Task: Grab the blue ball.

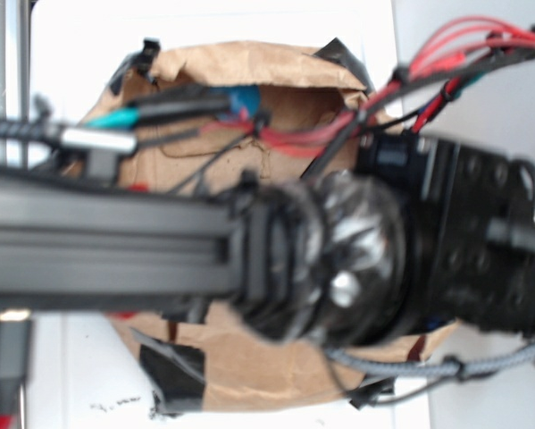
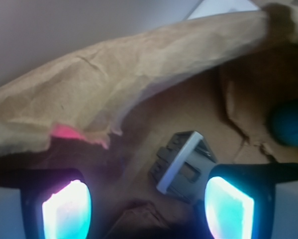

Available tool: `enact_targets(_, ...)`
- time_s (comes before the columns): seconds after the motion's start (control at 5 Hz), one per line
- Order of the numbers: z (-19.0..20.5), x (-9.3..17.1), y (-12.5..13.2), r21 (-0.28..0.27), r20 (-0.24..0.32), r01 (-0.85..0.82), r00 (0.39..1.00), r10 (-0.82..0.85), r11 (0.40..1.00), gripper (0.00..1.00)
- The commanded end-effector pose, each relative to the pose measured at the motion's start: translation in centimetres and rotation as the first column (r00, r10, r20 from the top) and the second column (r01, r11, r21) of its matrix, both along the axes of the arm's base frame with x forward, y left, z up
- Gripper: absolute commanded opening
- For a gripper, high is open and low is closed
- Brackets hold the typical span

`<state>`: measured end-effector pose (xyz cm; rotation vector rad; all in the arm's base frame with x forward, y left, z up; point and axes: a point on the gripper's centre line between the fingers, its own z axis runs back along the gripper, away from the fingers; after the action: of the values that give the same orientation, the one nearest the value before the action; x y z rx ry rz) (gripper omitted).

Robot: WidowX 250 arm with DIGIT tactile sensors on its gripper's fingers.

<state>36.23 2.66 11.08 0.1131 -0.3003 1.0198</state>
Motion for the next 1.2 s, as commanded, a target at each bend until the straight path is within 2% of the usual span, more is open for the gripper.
enact_targets(0.0,8.2,-8.3,0.8,-0.075,0.141,0.164,0.978,-0.152,0.984,1.00)
enact_targets(0.2,9.3,-10.5,1.7,-0.115,0.118,0.027,0.993,-0.013,0.993,1.00)
enact_targets(0.4,8.1,-11.7,2.9,-0.094,-0.007,-0.225,0.974,0.226,0.970,1.00)
enact_targets(1.0,8.1,-11.7,2.9,-0.094,-0.007,-0.225,0.974,0.226,0.970,1.00)
